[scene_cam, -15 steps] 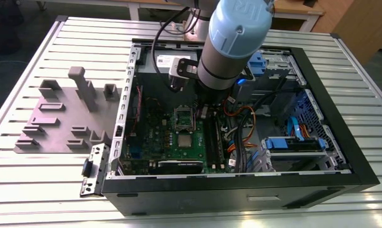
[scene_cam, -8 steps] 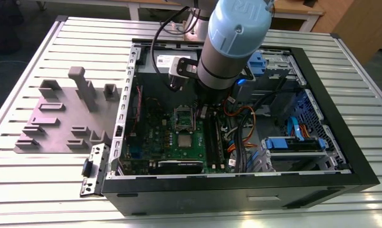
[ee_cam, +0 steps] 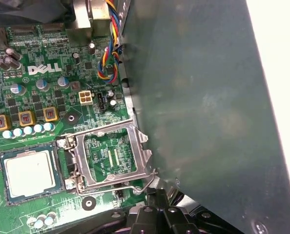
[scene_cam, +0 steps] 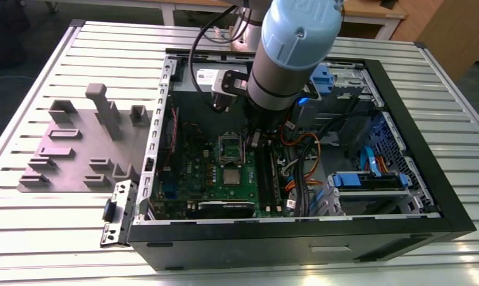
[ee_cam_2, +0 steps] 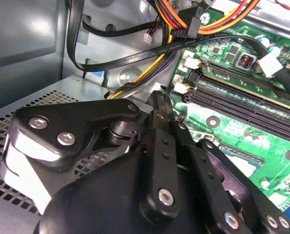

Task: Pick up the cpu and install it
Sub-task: 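Close the cpu cover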

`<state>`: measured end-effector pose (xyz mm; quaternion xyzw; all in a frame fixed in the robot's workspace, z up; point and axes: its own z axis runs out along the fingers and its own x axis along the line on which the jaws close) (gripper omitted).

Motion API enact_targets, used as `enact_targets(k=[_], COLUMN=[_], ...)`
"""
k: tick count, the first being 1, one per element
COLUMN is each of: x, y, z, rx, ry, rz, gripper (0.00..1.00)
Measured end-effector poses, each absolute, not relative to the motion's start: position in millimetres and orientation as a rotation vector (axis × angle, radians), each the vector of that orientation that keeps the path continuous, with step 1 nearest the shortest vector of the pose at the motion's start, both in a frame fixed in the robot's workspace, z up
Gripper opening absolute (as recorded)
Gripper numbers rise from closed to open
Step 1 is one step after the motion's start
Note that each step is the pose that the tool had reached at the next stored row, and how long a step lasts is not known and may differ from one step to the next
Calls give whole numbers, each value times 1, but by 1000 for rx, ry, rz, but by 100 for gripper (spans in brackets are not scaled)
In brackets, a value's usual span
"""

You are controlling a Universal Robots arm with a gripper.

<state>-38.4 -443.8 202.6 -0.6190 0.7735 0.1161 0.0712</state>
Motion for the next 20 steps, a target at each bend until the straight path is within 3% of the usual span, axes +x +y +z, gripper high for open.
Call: enact_targets(k=[7, 20], x=[-38, -38], y=[-448, -454], z=[203, 197], rx=[-1832, -1830], ry=[2287, 2284], rz=[418, 422], gripper=[11, 11])
